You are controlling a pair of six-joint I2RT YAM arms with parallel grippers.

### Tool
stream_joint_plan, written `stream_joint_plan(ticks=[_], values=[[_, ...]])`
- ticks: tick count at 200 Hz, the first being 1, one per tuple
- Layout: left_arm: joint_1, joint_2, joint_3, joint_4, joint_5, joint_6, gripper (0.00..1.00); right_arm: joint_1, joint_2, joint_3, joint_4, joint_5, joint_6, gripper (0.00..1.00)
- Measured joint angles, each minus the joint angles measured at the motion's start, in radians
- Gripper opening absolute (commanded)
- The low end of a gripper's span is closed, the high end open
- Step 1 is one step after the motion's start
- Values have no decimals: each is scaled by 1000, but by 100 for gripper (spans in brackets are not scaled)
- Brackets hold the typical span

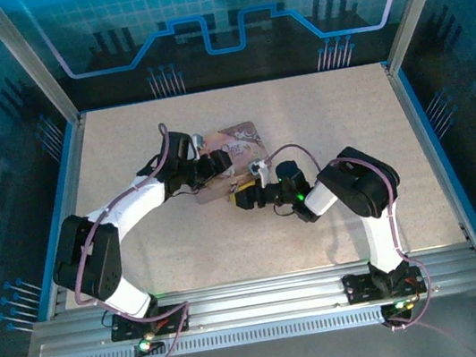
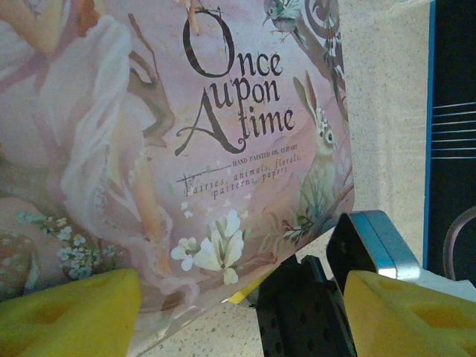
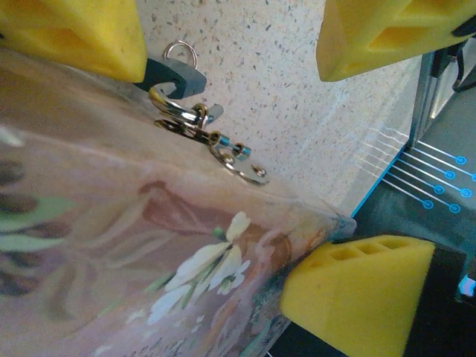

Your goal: Unlock the padlock with the key

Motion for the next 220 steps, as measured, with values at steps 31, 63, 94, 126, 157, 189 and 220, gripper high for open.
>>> stream_joint_plan(ticks=[31, 63, 94, 126, 157, 189, 220], values=[[-4, 1, -3, 9, 0, -2, 73, 0, 5, 8, 10, 0, 17, 61], [-6, 6, -3, 23, 0, -2, 73, 0, 15, 22, 16, 0, 28, 60], [-8, 9, -3, 29, 0, -2, 73, 1, 21, 30, 18, 0, 32, 60], [-8, 10, -3, 34, 0, -3, 73, 2, 35, 34, 37, 5, 45, 62], [-9, 10, -8, 47, 0, -7, 73, 8, 47, 45, 53, 26, 70, 65], [-10, 11, -10, 55, 0, -10, 73, 16, 53, 45, 72, 55, 108, 61], [-10, 11, -10, 56, 0, -10, 73, 16, 66, 45, 87, 61, 126, 54]])
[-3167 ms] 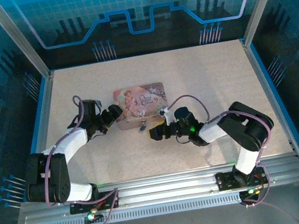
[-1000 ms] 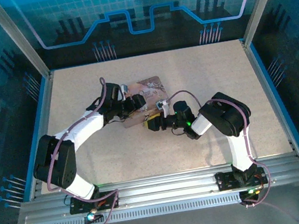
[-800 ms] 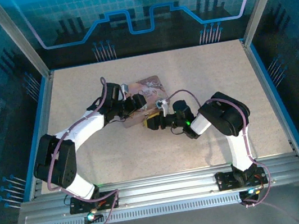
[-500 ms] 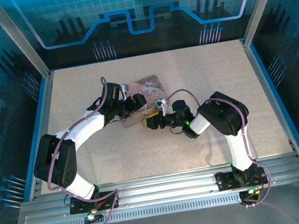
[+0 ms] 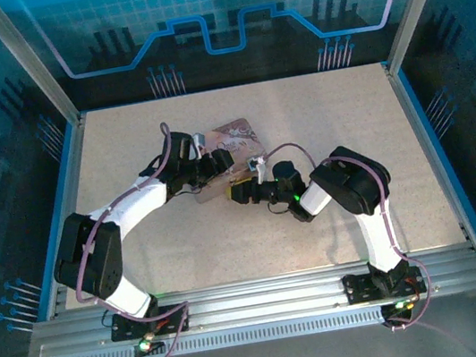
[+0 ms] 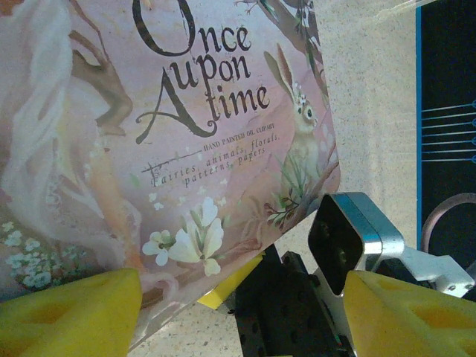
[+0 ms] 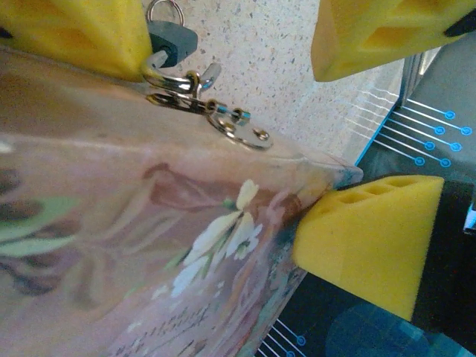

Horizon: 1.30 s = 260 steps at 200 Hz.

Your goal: Unlock the padlock with the key

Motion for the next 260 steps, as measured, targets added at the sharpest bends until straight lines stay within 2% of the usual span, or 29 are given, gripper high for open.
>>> stream_joint_plan(ticks=[51, 122, 187, 220, 260], values=[[0, 0, 0, 0, 0, 0, 73, 0, 2, -2, 2, 6, 7, 48], [0, 0, 0, 0, 0, 0, 73, -1, 2, -12, 3, 19, 8, 32], [0, 0, 0, 0, 0, 0, 73, -2, 4, -14, 1, 31, 6, 21], [0, 0, 0, 0, 0, 0, 73, -2, 5, -14, -1, 45, 6, 12], [0, 0, -5, 5, -1, 0, 73, -4, 5, -24, 4, 61, 5, 7]])
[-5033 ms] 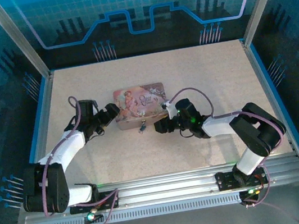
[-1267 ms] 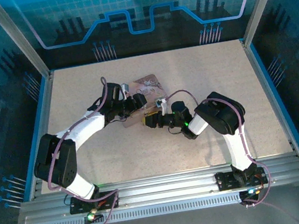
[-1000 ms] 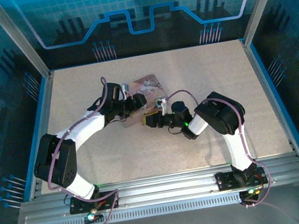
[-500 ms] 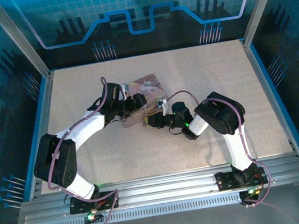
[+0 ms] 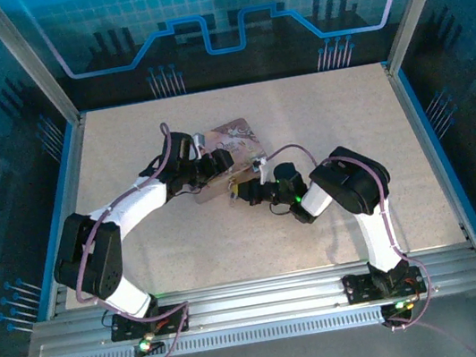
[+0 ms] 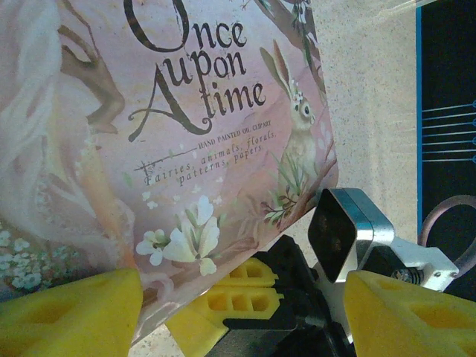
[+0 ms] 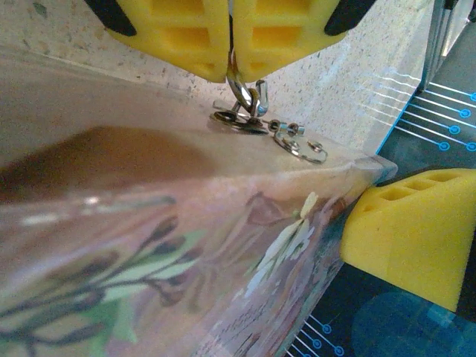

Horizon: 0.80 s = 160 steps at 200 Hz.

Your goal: Unlock the padlock with the key

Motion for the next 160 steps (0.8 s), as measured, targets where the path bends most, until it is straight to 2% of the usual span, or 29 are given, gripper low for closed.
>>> stream_joint_plan(ticks=[76, 160], values=[[-4, -38, -69, 76, 0, -1, 73, -11, 0, -30, 45, 0, 48, 5], [-69, -111, -174, 168, -10, -78, 73, -12, -18, -86, 93, 41, 187, 6]])
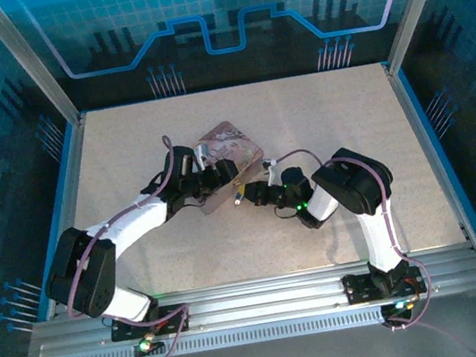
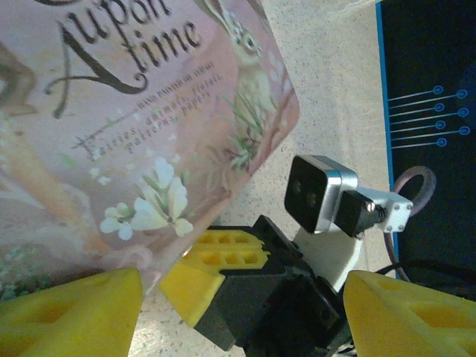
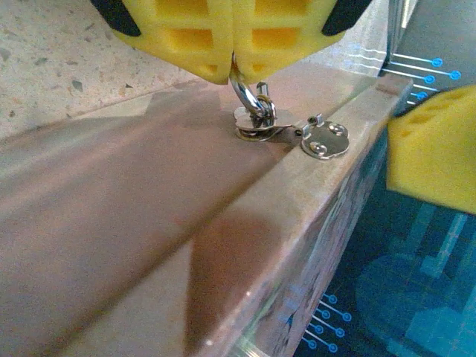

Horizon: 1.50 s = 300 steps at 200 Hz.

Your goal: Unlock the padlock with the key

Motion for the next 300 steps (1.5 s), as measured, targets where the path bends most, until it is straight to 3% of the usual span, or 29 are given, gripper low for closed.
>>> stream_joint_plan(ticks=[98, 300], values=[[-29, -26, -37, 35, -17, -29, 74, 0, -21, -8, -17, 16, 104, 6], [-29, -26, -50, 65, -20, -28, 74, -25, -15, 72, -92, 3, 156, 6]])
